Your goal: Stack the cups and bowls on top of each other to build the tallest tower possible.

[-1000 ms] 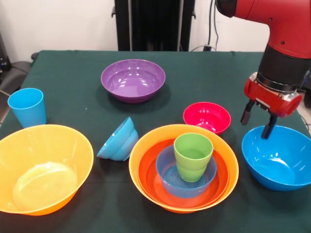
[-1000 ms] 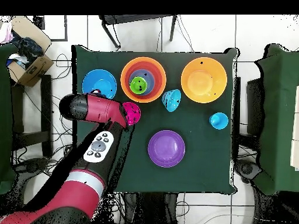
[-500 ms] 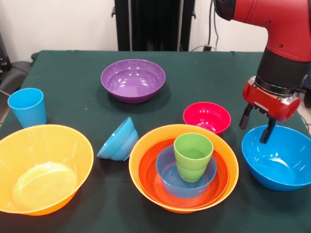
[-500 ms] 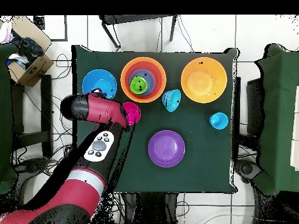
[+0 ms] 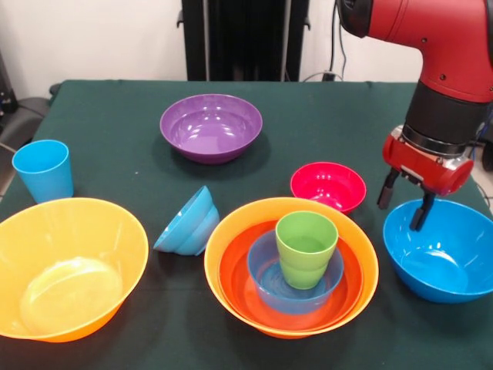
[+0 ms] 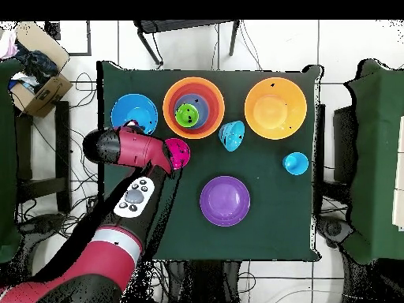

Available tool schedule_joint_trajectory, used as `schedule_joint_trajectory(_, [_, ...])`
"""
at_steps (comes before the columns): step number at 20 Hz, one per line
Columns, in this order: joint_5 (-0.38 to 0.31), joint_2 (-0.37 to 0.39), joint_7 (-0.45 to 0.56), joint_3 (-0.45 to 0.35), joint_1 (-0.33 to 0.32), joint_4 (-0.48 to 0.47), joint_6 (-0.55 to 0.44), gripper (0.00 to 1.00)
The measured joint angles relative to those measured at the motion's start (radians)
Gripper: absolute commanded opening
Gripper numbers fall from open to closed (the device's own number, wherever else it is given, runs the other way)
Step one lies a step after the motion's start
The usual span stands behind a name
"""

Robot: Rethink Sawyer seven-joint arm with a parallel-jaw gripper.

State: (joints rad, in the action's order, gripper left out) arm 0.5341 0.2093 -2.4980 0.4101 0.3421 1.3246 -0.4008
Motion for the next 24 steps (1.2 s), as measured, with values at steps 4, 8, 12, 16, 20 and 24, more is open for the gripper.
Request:
schedule_joint_trajectory(4, [0.001, -0.003, 0.0, 0.001, 0.004, 0.0, 0.006, 1.0])
schedule_joint_trajectory(8, [0.001, -0.014, 0.0, 0.001, 0.012, 0.0, 0.006, 0.0])
schedule_joint_trajectory(12, [0.001, -0.007, 0.0, 0.003, 0.021, -0.005, 0.007, 0.0])
schedule_joint_trajectory(16, [0.001, -0.002, 0.0, 0.003, 0.023, -0.005, 0.007, 0.0])
schedule_joint_trajectory(20, [0.001, -0.002, 0.0, 0.003, 0.024, -0.005, 0.007, 0.0])
schedule_joint_trajectory(24, [0.001, -0.001, 0.0, 0.003, 0.024, -0.005, 0.007, 0.0])
